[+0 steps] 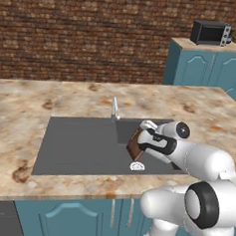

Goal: Move the cutting board and knife to the sink. Then move spray from the cabinet to the counter.

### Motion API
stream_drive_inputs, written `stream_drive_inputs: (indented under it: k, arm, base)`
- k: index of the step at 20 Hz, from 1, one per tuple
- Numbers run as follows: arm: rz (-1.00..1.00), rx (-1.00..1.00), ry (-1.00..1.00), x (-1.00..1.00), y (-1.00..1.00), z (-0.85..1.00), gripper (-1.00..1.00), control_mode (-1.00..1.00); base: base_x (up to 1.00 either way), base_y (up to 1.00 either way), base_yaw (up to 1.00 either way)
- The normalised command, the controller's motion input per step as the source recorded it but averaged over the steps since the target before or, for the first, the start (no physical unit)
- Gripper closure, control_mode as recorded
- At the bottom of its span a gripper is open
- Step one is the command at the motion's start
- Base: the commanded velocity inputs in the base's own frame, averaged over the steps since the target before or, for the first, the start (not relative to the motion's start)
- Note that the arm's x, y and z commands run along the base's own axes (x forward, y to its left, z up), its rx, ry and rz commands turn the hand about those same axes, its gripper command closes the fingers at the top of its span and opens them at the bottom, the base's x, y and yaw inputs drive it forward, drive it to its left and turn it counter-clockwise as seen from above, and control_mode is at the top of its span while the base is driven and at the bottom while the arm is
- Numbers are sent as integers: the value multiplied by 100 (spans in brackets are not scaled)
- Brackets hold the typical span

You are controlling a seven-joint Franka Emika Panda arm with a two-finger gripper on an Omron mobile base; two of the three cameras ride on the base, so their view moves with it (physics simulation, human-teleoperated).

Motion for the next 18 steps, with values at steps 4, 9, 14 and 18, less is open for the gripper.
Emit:
stream_drive_inputs:
  k: [4, 9, 14, 18]
  arm:
    - [0, 0, 0, 0, 0, 0, -100, -100]
    - [0, 0, 3, 0, 0, 0, -100, -100]
    - [0, 0, 4, 0, -1, 0, -100, -100]
    - [0, 0, 1, -9, -2, -13, -100, -100]
  base:
    - [0, 0, 0]
    - [0, 0, 0]
    - [0, 0, 0]
    - [0, 0, 0]
